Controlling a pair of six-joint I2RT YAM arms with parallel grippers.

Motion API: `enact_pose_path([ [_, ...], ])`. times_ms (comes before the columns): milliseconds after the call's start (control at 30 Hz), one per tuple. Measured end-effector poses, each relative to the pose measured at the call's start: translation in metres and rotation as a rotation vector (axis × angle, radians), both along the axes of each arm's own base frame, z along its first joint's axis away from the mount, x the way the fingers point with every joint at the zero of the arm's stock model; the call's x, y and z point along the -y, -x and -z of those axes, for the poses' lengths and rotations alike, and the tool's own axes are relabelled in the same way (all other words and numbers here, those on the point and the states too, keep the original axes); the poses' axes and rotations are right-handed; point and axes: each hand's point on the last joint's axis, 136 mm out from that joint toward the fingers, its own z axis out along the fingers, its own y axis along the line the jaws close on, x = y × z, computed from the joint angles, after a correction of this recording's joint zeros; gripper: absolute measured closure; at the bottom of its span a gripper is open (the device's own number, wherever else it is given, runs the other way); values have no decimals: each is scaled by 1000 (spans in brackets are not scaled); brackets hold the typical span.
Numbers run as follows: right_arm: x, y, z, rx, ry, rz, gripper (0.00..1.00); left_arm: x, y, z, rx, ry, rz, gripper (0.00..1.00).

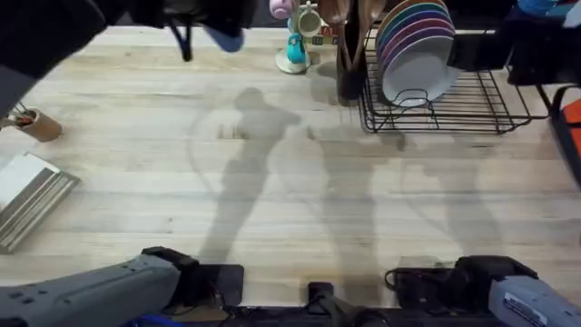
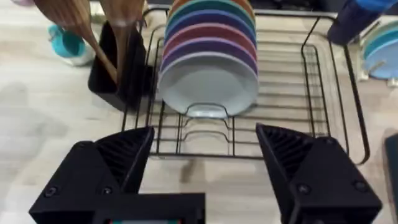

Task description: Pick up the cup on the table and put them onto the rack.

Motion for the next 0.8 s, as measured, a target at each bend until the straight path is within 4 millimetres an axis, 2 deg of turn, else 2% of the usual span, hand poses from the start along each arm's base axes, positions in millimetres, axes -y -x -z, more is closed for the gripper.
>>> enact_pose_path([
  [233,8,10,13,-66,1,27,9,61,21,-8,5,19,172,960],
  [433,23,18,22,-111,-5,79,9,115,41,-21,41,66,330,960],
  [667,43,44,28,-165,-18,164,9,169,62,-35,98,112,474,960],
  [800,48,56,24,-160,-20,190,9,194,68,-28,92,121,523,960],
])
